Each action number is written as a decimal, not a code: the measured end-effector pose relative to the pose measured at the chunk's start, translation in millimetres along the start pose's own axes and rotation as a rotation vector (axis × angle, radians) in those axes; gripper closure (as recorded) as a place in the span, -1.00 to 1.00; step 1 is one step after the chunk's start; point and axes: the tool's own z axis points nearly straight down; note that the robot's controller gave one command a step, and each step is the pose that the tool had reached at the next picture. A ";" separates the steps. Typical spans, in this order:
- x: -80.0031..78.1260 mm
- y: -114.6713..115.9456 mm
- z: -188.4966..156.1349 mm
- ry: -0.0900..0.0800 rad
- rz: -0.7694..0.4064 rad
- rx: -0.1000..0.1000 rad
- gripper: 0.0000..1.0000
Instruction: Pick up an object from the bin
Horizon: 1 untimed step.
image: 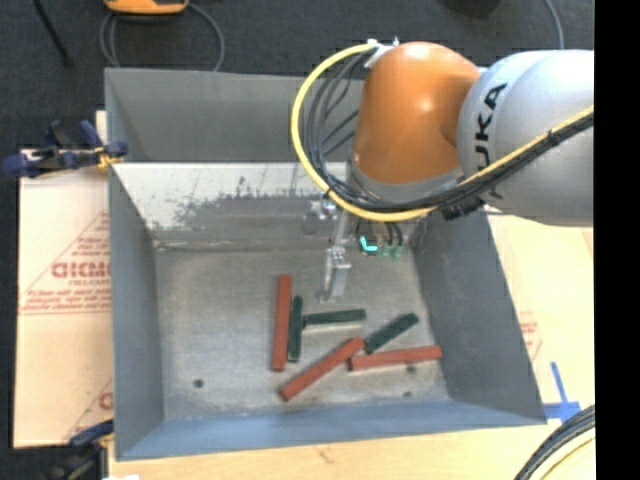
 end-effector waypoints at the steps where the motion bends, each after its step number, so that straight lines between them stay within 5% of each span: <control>1: -1.5 -0.2 -4.6 -0.008 0.002 -0.001 -1.00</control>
Offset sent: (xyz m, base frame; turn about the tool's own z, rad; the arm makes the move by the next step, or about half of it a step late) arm -0.0167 -0.0418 -0.1615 -0.0547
